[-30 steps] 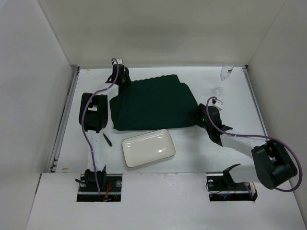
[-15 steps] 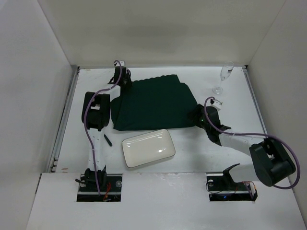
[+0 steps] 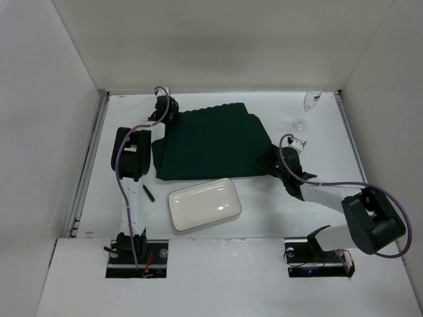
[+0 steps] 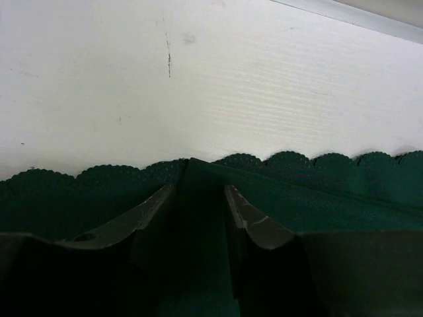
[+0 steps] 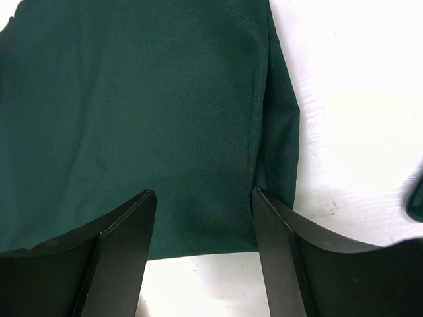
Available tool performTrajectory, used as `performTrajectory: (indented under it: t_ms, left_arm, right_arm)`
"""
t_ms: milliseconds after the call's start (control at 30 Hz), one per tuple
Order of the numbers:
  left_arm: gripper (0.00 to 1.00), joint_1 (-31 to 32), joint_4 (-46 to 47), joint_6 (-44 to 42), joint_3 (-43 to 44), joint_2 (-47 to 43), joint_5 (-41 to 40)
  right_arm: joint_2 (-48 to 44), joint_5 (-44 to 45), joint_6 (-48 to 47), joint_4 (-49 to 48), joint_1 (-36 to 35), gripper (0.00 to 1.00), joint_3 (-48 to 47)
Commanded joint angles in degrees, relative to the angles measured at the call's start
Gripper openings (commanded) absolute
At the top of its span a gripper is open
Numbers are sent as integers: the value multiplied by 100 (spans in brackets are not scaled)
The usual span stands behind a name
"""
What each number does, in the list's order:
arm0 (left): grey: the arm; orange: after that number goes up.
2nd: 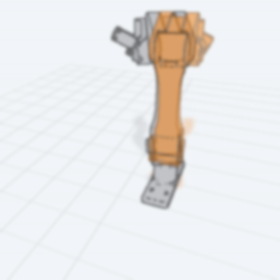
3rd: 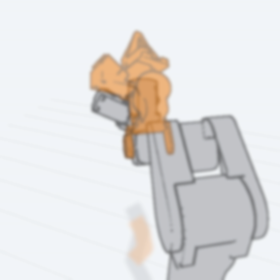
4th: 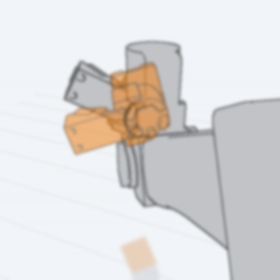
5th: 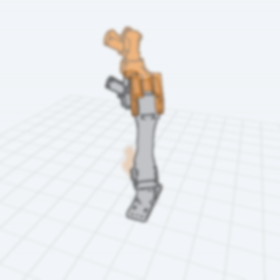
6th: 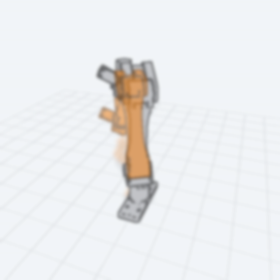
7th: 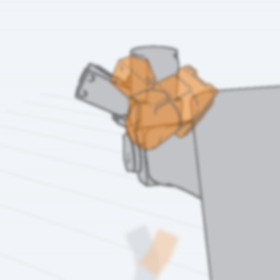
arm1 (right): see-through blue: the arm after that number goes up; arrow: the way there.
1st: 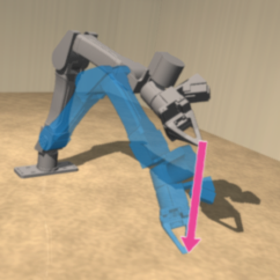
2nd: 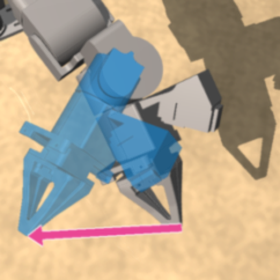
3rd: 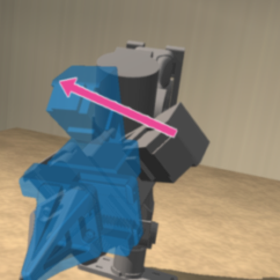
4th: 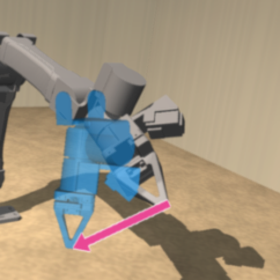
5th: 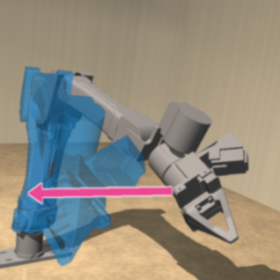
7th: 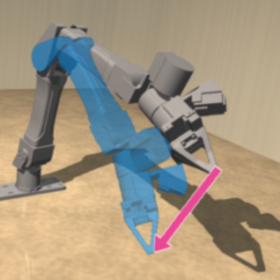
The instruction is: Set the dinner table for one person
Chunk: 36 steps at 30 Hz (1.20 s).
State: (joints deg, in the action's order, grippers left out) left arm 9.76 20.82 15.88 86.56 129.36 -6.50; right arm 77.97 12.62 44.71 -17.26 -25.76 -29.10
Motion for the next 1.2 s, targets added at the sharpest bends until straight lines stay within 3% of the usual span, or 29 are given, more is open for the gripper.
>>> performTrajectory:
  t_ms: [0, 267, 733, 867, 1000, 1167]
  left_arm:
    - [31, -5, -87, -94, -87, -227, 18]
    - [13, 13, -131, 38, -87, -420, -18]
    - [2, 118, -52, 310, -281, -983, 52]
    - [4, 13, -218, 337, -193, -869, 62]
    - [21, -31, -368, 196, -17, -640, 52]
    - [23, -102, -456, 179, -34, -500, 61]
  right_arm:
    - [34, -85, -94, -287, -83, 66, -192]
    - [42, -85, -103, -287, -135, 66, -210]
    - [60, -85, -129, -287, -179, 66, -245]
    - [51, -85, -129, -287, -179, 66, -245]
    - [95, -93, -138, -287, -197, 66, -254]
    - [113, -173, -138, -287, -197, 66, -271]
